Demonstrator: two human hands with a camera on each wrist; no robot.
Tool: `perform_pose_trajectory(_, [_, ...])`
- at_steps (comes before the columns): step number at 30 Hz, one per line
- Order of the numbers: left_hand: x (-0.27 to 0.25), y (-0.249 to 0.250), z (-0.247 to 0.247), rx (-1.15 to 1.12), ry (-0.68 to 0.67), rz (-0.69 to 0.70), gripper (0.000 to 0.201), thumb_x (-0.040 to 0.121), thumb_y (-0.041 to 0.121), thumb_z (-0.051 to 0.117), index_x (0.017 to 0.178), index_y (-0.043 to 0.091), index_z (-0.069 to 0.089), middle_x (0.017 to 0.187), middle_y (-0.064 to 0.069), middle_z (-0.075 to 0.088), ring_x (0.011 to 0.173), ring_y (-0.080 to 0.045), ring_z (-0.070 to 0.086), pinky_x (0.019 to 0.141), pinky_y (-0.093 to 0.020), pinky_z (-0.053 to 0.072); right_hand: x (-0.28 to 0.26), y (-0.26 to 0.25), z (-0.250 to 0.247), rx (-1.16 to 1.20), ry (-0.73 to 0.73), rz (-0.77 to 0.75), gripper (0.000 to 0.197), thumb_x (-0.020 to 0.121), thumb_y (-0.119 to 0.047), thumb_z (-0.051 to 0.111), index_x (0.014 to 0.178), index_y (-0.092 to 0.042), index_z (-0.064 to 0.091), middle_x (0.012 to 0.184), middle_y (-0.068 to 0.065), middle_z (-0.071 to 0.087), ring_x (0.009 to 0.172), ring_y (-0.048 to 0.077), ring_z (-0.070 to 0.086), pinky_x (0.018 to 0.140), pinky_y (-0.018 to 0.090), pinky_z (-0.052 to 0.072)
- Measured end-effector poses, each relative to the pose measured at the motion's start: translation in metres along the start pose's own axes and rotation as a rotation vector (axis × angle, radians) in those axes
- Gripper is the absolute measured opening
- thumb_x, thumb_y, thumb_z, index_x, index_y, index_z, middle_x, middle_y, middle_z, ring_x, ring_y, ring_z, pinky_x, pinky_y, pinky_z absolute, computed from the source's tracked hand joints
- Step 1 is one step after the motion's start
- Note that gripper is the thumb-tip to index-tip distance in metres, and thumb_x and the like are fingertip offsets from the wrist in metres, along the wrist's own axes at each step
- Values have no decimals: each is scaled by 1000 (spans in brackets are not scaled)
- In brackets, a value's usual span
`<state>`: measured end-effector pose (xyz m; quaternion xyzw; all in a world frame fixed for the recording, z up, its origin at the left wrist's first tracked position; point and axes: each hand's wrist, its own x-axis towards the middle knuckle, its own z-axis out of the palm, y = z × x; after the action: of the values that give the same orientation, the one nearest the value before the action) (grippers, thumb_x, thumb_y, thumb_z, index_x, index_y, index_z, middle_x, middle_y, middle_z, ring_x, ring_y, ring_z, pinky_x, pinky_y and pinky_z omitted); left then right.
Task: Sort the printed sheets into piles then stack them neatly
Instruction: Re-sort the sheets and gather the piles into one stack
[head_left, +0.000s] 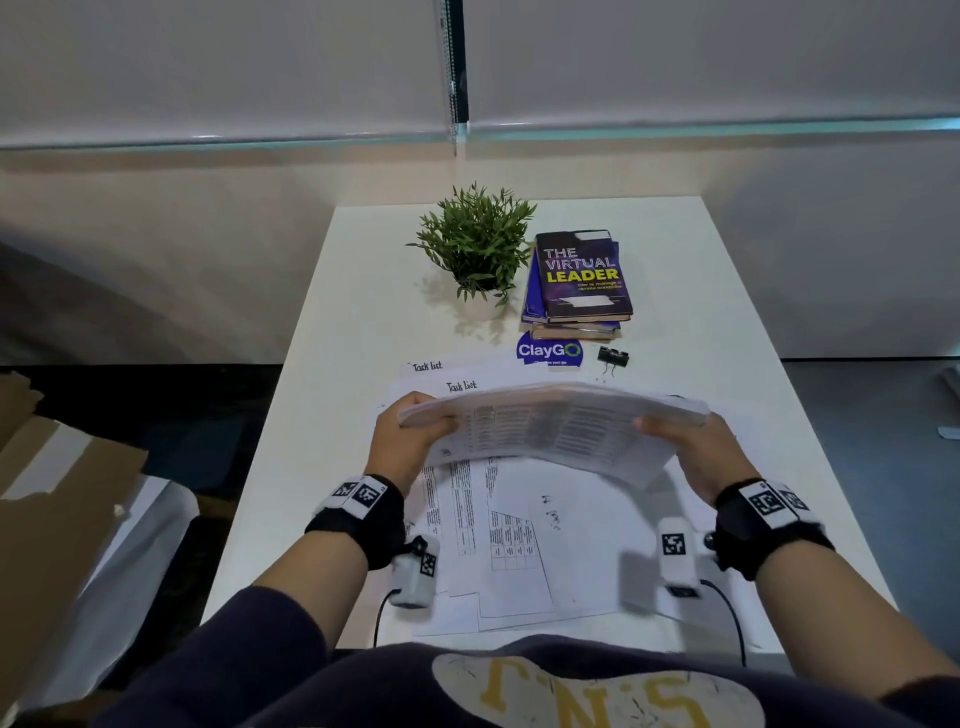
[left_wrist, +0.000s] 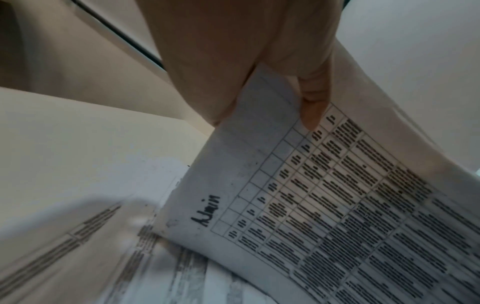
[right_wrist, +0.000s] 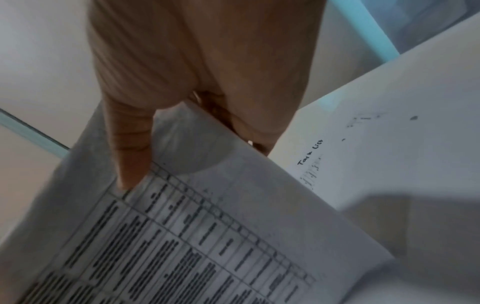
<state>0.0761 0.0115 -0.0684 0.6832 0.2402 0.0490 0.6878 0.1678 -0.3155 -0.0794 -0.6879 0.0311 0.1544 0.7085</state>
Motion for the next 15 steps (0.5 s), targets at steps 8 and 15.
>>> perform_pose_trajectory(8, [-12, -1, 9, -157, -5, 4, 40, 79, 49, 65, 85, 9, 60, 69, 0, 62, 60, -13, 58, 50, -18, 46, -13, -10, 13, -24, 53, -48, 78, 41, -61, 89, 94, -8, 70, 89, 5, 72, 81, 21, 63, 76, 36, 46])
perform_pose_trajectory(15, [-10, -5, 6, -123, 48, 16, 31, 84, 42, 58, 81, 12, 63, 70, 0, 63, 61, -13, 55, 53, -17, 42, -8, -10, 15, 12, 158, -66, 27, 88, -40, 68, 77, -16, 65, 75, 3, 61, 74, 19, 54, 73, 34, 34])
